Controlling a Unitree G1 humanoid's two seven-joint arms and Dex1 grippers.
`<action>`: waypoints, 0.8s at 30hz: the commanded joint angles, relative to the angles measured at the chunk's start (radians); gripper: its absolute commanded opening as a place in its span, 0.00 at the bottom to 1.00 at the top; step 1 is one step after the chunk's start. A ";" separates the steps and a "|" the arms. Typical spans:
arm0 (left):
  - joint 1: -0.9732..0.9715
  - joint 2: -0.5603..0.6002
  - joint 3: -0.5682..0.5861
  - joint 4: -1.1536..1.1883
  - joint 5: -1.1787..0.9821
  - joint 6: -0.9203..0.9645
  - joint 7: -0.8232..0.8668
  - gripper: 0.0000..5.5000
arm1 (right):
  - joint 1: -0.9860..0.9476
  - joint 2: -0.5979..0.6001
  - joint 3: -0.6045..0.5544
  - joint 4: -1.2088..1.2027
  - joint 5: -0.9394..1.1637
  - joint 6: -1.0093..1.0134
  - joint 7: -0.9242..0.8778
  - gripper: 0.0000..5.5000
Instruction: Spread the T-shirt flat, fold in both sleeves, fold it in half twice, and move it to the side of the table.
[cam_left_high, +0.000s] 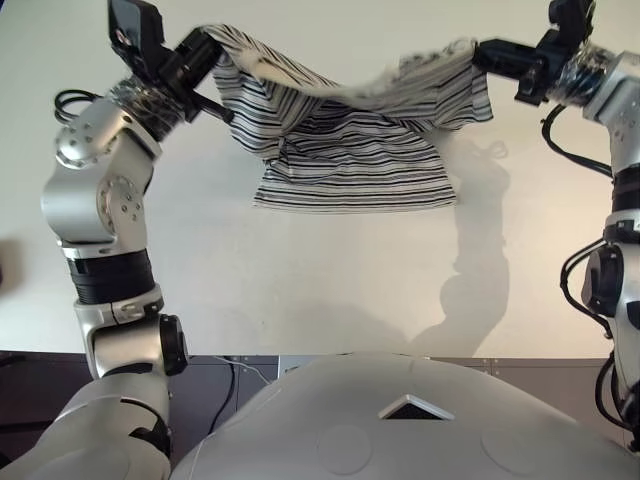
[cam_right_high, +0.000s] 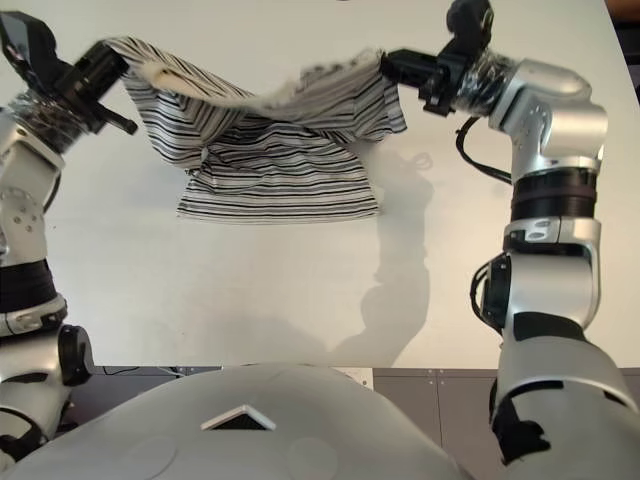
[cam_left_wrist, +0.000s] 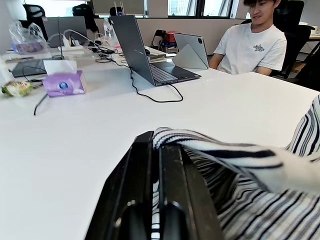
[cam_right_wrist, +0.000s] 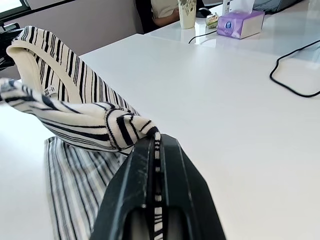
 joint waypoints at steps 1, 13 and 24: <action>-0.211 0.062 -0.081 0.260 0.137 -0.156 -0.054 0.02 | -0.216 0.058 -0.016 0.197 -0.070 -0.126 -0.125 0.03; -0.987 0.043 -0.269 1.320 0.493 -0.668 -0.114 0.02 | -0.707 0.128 -0.022 0.697 -0.320 -0.377 -0.569 0.03; -1.231 0.118 -0.227 1.411 0.578 -0.722 -0.025 0.02 | -0.832 0.072 -0.110 0.718 -0.366 -0.399 -0.639 0.03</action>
